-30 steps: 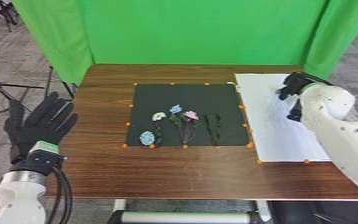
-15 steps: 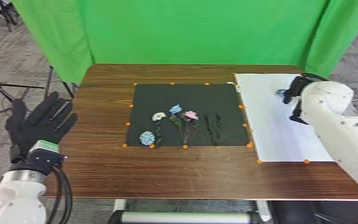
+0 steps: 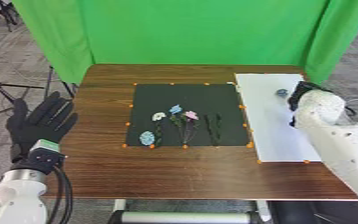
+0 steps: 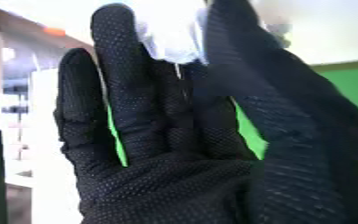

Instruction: Arrange flowers

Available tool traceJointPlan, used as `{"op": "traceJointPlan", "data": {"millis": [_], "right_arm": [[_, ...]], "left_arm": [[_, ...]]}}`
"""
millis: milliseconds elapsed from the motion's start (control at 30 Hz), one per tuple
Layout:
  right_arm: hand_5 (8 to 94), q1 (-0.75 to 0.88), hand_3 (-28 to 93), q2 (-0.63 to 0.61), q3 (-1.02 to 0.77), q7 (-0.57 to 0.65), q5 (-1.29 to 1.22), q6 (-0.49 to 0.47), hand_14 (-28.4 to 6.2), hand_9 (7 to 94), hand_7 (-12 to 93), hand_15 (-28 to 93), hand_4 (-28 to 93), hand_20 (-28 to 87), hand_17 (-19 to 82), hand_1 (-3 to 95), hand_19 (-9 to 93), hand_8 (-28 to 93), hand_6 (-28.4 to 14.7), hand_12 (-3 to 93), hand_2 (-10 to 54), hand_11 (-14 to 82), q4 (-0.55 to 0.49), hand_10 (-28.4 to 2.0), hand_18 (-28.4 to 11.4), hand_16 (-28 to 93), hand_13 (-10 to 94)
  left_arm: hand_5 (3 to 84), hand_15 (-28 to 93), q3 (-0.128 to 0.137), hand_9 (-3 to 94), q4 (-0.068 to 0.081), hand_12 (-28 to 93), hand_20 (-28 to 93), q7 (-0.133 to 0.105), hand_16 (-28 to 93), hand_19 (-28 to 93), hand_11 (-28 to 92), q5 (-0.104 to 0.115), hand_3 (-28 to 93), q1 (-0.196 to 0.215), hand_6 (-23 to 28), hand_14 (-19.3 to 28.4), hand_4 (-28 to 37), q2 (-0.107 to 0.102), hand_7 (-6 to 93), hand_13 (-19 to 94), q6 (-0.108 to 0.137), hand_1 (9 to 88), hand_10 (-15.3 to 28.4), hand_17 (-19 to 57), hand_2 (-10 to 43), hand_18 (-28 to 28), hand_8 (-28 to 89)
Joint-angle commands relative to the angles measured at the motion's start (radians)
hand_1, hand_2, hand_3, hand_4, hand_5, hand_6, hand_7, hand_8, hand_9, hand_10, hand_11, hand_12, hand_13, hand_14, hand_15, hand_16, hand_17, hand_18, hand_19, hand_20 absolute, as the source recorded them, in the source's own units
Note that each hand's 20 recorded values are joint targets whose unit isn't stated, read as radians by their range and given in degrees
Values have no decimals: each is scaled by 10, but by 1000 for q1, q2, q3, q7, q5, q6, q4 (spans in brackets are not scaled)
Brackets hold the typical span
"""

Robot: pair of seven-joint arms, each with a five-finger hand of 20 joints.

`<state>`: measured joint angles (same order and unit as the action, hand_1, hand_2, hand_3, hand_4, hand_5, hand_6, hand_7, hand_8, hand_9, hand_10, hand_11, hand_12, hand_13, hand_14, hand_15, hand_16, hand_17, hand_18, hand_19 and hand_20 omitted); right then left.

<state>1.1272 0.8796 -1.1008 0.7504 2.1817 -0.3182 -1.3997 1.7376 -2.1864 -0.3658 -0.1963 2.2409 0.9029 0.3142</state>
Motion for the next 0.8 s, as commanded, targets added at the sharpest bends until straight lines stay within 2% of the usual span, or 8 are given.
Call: {"op": "traceJointPlan", "data": {"millis": [33, 133, 200, 300, 500, 633, 767, 800], "right_arm": [[628, 77, 679, -16, 9, -27, 32, 33, -56, 715, 251, 431, -283, 320, 322, 610, 797, -122, -23, 341, -95, 158, -29, -112, -219, 325, 642], [723, 90, 666, -9, -5, 1, 80, 72, -42, 824, 302, 450, -280, 367, 353, 642, 830, 0, -12, 437, -95, 134, -87, -91, -224, 385, 718], [741, 77, 676, -1, 15, -5, 134, 127, -41, 837, 306, 452, -281, 376, 359, 645, 837, 13, -10, 446, -95, 134, -130, -89, -227, 392, 728], [754, 58, 687, 0, 49, -46, 184, 167, -41, 848, 313, 456, -282, 381, 364, 647, 843, 23, -8, 451, -95, 141, -216, -86, -229, 396, 737], [764, 34, 694, 12, 119, -140, 204, 256, -41, 855, 311, 459, -282, 386, 367, 648, 849, 36, -10, 460, -95, 138, -364, -84, -231, 404, 743], [764, 3, 696, 41, 180, -227, 143, 254, -41, 855, 312, 457, -283, 387, 367, 648, 849, 36, -8, 462, -95, 136, -369, -85, -231, 407, 743], [764, -39, 693, 56, 268, -278, 139, 188, -41, 854, 314, 456, -283, 388, 366, 649, 848, 35, -6, 465, -95, 136, -341, -85, -230, 410, 743], [763, -35, 693, 48, 279, -254, 156, 131, -41, 854, 315, 455, -283, 388, 365, 649, 847, 35, -5, 465, -95, 136, -362, -85, -229, 410, 743]], "left_arm": [[381, 404, 0, 302, -7, 122, 133, 3, -68, 344, 263, 1, 682, 5, 82, 135, -283, 10, 202, 177, 15, 248, 143, -67, 152, 135, -98], [382, 406, 0, 302, -8, 122, 133, -6, -69, 345, 263, 7, 681, 10, 82, 135, -283, 5, 202, 178, 17, 248, 142, -66, 152, 135, -100], [382, 407, 12, 302, -11, 122, 133, -13, -70, 345, 264, 11, 682, 28, 83, 135, -283, 5, 203, 178, 17, 248, 142, -66, 152, 135, -100], [383, 410, 22, 302, -12, 121, 133, -8, -71, 345, 264, 7, 683, 33, 83, 135, -283, 9, 203, 179, 16, 248, 142, -65, 152, 135, -100], [383, 412, 17, 303, -8, 120, 132, 4, -72, 346, 263, 0, 682, 20, 83, 135, -283, 8, 203, 178, 8, 249, 144, -65, 152, 135, -100], [383, 412, 10, 302, -4, 121, 132, 10, -73, 346, 265, 3, 682, 8, 83, 135, -283, 6, 204, 178, 13, 249, 143, -65, 152, 134, -100], [384, 411, 4, 302, -4, 120, 132, 11, -73, 346, 265, 2, 683, 1, 83, 135, -283, 5, 204, 179, 11, 248, 143, -65, 153, 135, -101], [384, 411, 5, 302, -7, 120, 132, 15, -73, 347, 265, 1, 682, 0, 83, 135, -283, 4, 203, 179, 16, 249, 143, -65, 153, 134, -101]]}}
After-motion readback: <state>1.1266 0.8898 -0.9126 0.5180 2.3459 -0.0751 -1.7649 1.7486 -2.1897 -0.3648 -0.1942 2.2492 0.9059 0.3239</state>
